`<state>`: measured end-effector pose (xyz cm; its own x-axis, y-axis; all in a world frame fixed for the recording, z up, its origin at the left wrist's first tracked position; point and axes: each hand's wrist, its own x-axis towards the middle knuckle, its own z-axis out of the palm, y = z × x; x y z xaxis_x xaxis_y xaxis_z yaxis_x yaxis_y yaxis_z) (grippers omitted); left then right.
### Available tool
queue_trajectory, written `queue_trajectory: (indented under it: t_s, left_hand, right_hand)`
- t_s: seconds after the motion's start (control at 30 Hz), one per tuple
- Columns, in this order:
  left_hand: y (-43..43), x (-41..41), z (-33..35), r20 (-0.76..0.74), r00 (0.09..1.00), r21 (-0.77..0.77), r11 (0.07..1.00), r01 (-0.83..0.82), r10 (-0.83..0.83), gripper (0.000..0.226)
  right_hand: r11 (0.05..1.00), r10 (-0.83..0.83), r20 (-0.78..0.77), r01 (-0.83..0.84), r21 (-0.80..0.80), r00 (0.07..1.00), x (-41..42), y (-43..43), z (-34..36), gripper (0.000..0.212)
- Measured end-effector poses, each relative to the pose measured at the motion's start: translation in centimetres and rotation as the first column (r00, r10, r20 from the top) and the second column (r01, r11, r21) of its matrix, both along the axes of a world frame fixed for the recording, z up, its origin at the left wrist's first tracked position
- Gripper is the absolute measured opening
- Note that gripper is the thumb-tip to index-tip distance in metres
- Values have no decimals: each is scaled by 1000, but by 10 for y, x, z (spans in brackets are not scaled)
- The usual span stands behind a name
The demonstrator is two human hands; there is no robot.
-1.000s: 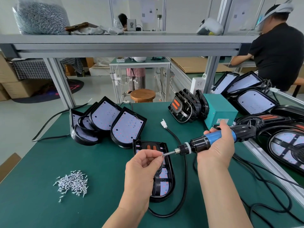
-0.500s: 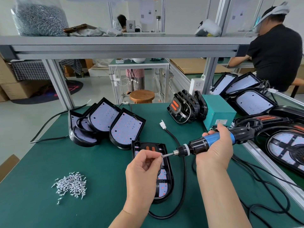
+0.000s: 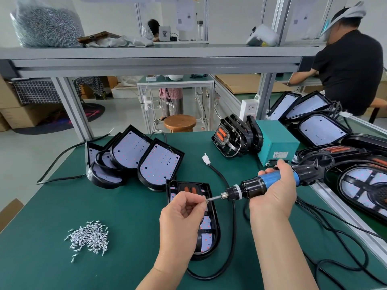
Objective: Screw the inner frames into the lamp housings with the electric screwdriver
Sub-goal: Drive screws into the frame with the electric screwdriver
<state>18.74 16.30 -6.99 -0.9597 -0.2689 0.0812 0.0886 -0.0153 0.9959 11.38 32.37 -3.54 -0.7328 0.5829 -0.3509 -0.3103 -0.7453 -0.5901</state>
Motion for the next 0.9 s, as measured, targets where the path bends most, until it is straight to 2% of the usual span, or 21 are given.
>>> queue_trajectory:
  t_s: [0.3, 0.43, 0.9]
  left_hand:
    - [3, 8, -1, -47, 998, -123, 991, -45, 40, 37]
    - [5, 5, 4, -31, 998, -50, 997, -54, 53, 37]
    - [7, 2, 4, 21, 999, -10, 999, -41, 41, 33]
  right_hand:
    - [1000, 4, 26, -4, -19, 1000, 3, -1, -2, 23]
    - [1000, 8, 19, -8, -14, 1000, 4, 0, -4, 22]
    - [1000, -15, 22, 15, -6, 1000, 3, 3, -1, 25]
